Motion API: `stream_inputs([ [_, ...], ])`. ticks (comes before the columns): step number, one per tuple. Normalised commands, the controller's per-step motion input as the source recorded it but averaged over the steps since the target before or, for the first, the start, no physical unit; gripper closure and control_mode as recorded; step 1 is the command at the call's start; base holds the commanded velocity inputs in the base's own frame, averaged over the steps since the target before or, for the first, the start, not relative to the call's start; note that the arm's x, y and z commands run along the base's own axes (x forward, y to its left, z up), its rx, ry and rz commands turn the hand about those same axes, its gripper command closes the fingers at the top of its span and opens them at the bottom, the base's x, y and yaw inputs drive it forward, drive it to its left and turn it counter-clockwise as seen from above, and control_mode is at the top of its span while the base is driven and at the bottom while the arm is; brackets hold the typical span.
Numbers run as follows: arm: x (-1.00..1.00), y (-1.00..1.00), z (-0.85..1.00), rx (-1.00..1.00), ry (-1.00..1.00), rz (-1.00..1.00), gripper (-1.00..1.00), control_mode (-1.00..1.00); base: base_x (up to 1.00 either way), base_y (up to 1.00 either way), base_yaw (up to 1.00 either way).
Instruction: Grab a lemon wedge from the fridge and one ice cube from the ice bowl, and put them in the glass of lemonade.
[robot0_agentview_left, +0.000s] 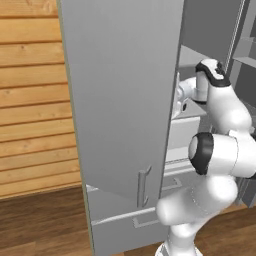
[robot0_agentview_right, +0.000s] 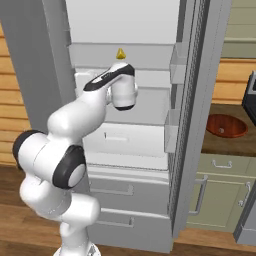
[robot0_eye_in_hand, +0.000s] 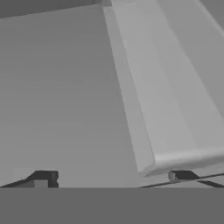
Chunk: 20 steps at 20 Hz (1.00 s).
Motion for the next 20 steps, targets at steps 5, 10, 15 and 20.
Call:
stream_inputs([
  [5,-0.57,0.89,0.35,-0.02,-0.13,0.05,-1.00,-1.00,0.00,0.00,0.00],
  [10,-0.81,0.72,0.35,0.00,-0.18,0.00,-1.00,-1.00,0.00,0.00,0.00],
  [15,-0.72,0.86,0.30,-0.01,-0.20,0.00,-1.00,-1.00,0.00,0.00,0.00],
  [20,-0.25,0.86,0.20,-0.02,-0.23,-0.05,-1.00,-1.00,0.00,0.00,0.00],
])
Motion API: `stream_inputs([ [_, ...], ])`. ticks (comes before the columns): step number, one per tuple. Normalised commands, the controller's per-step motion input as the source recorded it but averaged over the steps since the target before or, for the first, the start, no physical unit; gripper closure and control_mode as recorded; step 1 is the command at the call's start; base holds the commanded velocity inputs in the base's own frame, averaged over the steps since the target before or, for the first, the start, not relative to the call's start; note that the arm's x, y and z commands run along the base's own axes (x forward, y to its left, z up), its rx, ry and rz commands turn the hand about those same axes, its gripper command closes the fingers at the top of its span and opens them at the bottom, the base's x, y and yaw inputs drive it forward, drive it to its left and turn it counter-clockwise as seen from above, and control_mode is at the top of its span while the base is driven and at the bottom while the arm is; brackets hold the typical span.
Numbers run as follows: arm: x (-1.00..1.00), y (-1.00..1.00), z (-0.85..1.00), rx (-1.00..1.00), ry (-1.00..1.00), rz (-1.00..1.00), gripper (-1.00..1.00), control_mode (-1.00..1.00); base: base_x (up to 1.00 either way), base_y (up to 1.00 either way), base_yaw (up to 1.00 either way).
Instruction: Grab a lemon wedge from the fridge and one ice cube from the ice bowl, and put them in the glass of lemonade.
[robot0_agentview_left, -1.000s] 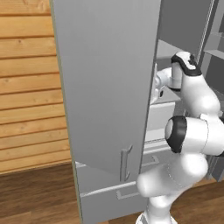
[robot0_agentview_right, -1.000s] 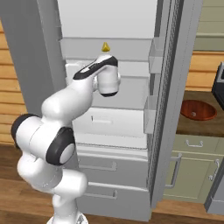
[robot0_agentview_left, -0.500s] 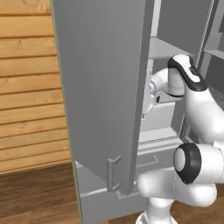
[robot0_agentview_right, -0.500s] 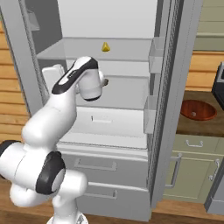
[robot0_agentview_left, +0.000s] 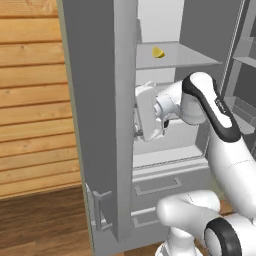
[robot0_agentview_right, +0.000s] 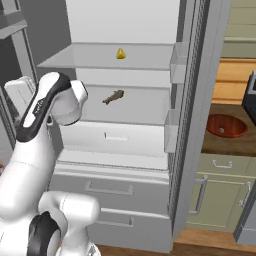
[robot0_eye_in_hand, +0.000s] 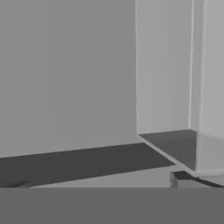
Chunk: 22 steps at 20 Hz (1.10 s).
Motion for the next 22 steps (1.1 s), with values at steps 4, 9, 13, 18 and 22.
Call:
stream_inputs([
  [4,-0.25,0.67,0.11,-0.01,-0.20,-0.13,-1.00,-1.00,0.00,0.00,0.00],
  [9,-0.40,0.52,0.07,-0.13,-0.06,-0.14,-1.00,-1.00,0.00,0.00,0.00],
  [13,-0.16,0.20,0.12,-0.08,-0.09,-0.20,-1.00,-1.00,0.00,0.00,0.00],
  [18,-0.43,-0.65,0.52,0.03,-0.01,-0.13,-1.00,-1.00,0.00,0.00,0.00],
  [22,-0.41,-0.94,0.79,0.01,0.00,-0.25,-1.00,-1.00,0.00,0.00,0.00],
])
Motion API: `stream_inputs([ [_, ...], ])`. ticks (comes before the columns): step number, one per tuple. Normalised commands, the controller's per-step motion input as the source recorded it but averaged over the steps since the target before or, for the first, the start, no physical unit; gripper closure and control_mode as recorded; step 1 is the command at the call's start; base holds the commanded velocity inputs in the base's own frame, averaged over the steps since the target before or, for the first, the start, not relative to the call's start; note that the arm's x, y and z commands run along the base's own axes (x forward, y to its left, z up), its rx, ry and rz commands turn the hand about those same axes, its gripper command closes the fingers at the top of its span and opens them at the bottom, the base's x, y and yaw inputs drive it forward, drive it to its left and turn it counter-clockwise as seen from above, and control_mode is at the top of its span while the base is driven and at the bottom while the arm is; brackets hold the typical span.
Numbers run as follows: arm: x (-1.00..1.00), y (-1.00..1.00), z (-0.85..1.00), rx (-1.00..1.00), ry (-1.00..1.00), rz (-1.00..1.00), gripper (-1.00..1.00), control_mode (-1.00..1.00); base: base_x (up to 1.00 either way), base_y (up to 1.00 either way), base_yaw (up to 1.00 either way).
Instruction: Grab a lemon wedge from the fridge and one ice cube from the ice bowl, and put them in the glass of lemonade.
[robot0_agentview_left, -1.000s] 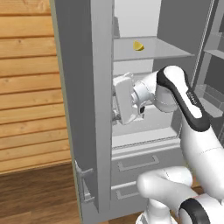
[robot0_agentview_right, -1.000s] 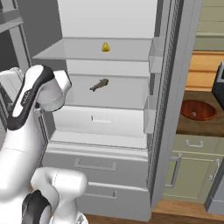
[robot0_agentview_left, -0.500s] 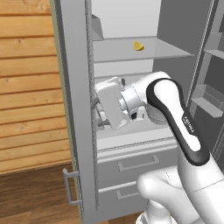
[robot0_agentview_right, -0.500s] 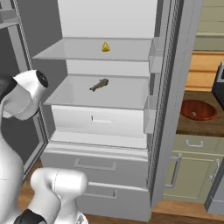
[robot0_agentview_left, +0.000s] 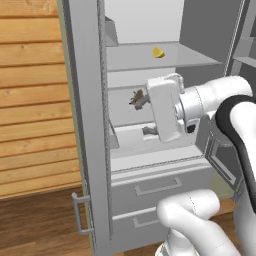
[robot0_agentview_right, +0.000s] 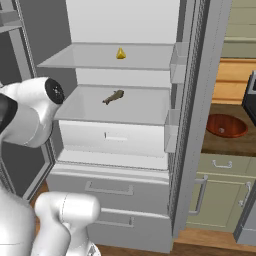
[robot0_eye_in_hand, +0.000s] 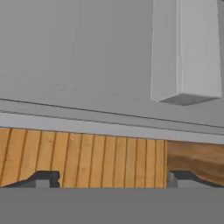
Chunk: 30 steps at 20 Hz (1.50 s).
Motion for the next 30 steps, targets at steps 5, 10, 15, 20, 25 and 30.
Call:
stream_inputs([
  [5,0.24,-0.61,0.64,-0.19,0.04,-0.26,-1.00,-1.00,0.00,0.00,0.00],
  [10,0.15,-0.70,0.39,-0.40,0.00,-0.20,-1.00,-1.00,0.00,0.00,0.00],
  [15,0.20,-0.86,0.14,-0.42,0.00,-0.25,-1.00,-1.00,0.00,0.00,0.00],
  [20,0.01,-0.67,-0.13,-0.43,0.00,-0.26,-1.00,-1.00,0.00,0.00,0.00],
  [25,0.39,-0.05,0.03,-0.50,-0.01,-0.06,-1.00,-1.00,0.00,0.00,0.00],
  [30,0.78,-0.11,-0.09,-0.15,-0.02,0.17,-1.00,-1.00,0.00,0.00,0.00],
])
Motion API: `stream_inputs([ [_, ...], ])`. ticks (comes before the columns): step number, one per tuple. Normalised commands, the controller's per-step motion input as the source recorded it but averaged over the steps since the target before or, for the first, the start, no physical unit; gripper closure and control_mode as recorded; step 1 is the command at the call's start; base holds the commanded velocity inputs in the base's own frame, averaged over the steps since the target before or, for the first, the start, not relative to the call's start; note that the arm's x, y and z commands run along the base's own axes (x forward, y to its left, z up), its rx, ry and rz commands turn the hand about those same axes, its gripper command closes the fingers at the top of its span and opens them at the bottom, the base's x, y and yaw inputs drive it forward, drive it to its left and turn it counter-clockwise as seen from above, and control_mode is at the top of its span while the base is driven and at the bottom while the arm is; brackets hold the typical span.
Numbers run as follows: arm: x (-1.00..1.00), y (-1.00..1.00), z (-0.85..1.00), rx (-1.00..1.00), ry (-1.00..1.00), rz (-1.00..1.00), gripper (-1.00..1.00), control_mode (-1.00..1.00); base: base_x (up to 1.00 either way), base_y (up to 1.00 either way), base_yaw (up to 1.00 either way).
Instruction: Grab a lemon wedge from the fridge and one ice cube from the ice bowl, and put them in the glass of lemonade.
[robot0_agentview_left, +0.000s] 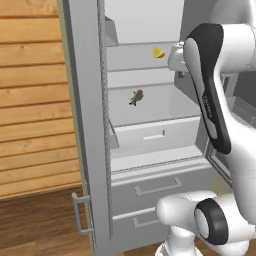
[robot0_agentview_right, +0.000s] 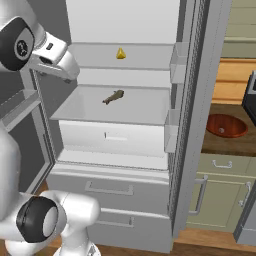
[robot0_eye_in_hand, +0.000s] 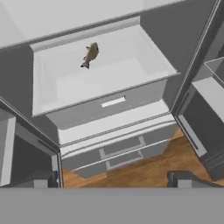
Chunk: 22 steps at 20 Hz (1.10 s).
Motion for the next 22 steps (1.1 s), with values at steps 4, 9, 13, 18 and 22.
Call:
stream_inputs([
  [4,0.95,-0.43,-0.26,0.00,-0.01,0.19,-1.00,-1.00,0.00,0.00,0.00],
  [9,0.99,-0.18,0.00,-0.03,-0.01,0.27,-1.00,-1.00,0.00,0.00,0.00],
  [13,0.74,-0.09,0.29,-0.15,-0.10,0.22,-1.00,-1.00,0.00,0.00,0.00],
  [18,0.75,-0.22,0.23,-0.11,-0.15,0.15,-1.00,-1.00,0.00,0.00,0.00],
  [22,0.82,0.00,0.04,-0.25,0.09,0.08,-1.00,-1.00,0.00,0.00,0.00],
])
